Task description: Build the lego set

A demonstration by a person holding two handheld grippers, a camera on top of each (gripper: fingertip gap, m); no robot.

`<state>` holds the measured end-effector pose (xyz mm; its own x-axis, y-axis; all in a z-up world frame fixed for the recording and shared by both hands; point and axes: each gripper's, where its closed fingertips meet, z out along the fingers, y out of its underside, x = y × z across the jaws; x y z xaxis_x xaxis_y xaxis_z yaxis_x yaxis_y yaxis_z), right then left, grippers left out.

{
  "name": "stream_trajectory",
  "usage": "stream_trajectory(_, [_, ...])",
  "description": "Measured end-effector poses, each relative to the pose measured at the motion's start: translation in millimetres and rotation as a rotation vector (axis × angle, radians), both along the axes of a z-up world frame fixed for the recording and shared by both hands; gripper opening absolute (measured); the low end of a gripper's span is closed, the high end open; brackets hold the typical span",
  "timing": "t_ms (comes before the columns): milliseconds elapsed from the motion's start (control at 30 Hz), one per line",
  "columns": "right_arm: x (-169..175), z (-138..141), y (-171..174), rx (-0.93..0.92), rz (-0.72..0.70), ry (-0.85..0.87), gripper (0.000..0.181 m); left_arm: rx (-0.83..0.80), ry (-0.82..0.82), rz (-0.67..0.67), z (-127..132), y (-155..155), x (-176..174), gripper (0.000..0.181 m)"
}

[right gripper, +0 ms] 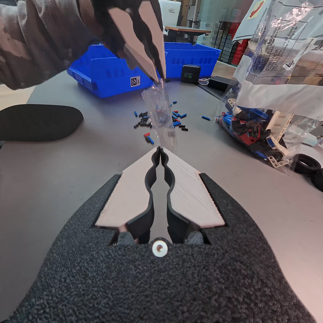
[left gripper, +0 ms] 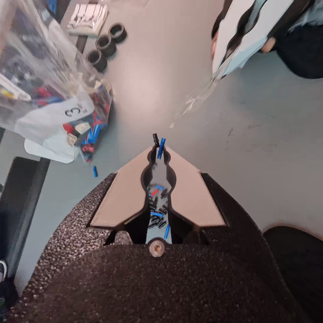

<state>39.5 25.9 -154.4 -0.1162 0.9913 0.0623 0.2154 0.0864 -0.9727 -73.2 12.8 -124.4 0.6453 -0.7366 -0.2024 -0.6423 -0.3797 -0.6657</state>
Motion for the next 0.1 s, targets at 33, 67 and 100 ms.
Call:
stream_trajectory(33, [-1,0,0,0.001,0.004,-0.002,0.000,0.017,-0.004,-0.039,13,-3,10,0.008])
stream_trajectory(67, [-1,0,-1,0.001,0.007,-0.003,0.000,0.022,-0.003,-0.085,22,-6,20,0.008])
stream_trajectory(100, [-1,0,-2,0.002,0.010,-0.002,0.000,0.015,-0.003,-0.133,29,-11,30,0.008])
